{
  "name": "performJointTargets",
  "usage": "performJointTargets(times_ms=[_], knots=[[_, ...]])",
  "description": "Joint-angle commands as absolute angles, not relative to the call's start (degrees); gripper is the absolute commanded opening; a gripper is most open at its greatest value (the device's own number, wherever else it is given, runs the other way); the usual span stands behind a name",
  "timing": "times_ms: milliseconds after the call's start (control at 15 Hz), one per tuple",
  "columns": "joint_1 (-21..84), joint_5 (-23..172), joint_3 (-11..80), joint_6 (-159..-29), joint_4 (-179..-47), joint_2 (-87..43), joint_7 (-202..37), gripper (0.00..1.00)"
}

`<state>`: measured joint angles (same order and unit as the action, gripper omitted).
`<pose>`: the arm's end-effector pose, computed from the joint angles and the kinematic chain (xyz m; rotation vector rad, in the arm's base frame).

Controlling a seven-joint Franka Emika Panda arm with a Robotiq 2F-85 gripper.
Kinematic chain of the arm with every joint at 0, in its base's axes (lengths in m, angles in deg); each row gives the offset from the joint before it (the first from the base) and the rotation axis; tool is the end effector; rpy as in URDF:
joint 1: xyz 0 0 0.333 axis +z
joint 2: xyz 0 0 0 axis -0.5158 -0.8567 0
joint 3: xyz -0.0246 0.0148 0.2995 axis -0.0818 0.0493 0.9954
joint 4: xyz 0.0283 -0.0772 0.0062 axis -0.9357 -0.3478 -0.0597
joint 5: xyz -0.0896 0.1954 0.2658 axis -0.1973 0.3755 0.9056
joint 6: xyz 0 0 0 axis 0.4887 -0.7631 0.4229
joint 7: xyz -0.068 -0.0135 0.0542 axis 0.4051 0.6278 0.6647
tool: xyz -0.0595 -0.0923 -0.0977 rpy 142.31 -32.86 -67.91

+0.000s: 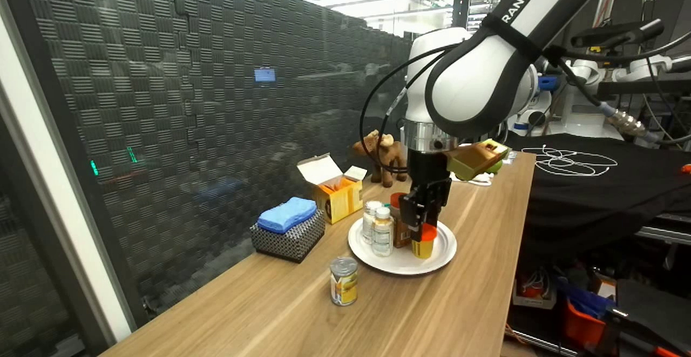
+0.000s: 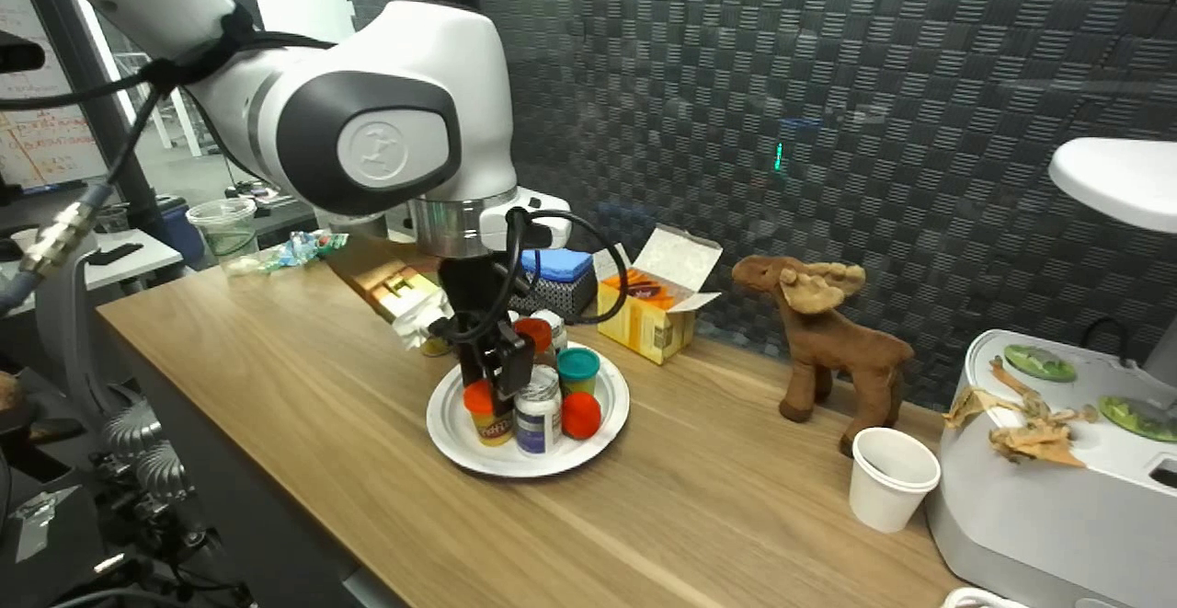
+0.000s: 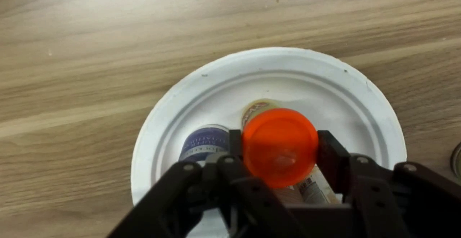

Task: Put the bottles and the orange plushie surrounding the white plate on the white plate

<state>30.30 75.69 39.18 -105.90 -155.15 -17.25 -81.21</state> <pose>0.4835 -0.0023 0.2339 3.1260 -0.0573 0.0091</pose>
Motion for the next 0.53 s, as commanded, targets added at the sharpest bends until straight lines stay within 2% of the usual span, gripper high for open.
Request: performJointTargets(times_ms=[0,67,133,333,467], knots=[[30.1,76.0,38.6,-107.9,-156.0,-16.7,-79.3,0.41],[30.0,76.4,38.7,-107.4,-156.2,-16.3,-78.9,0.79],[30.1,76.4,38.8,-107.1,-156.4,-15.9,-78.9,0.79],[30.4,76.2,38.8,-105.6,-158.1,-13.5,-79.6,1.0],[31.0,74.6,38.3,-105.9,-159.9,-11.3,-82.0,1.0]])
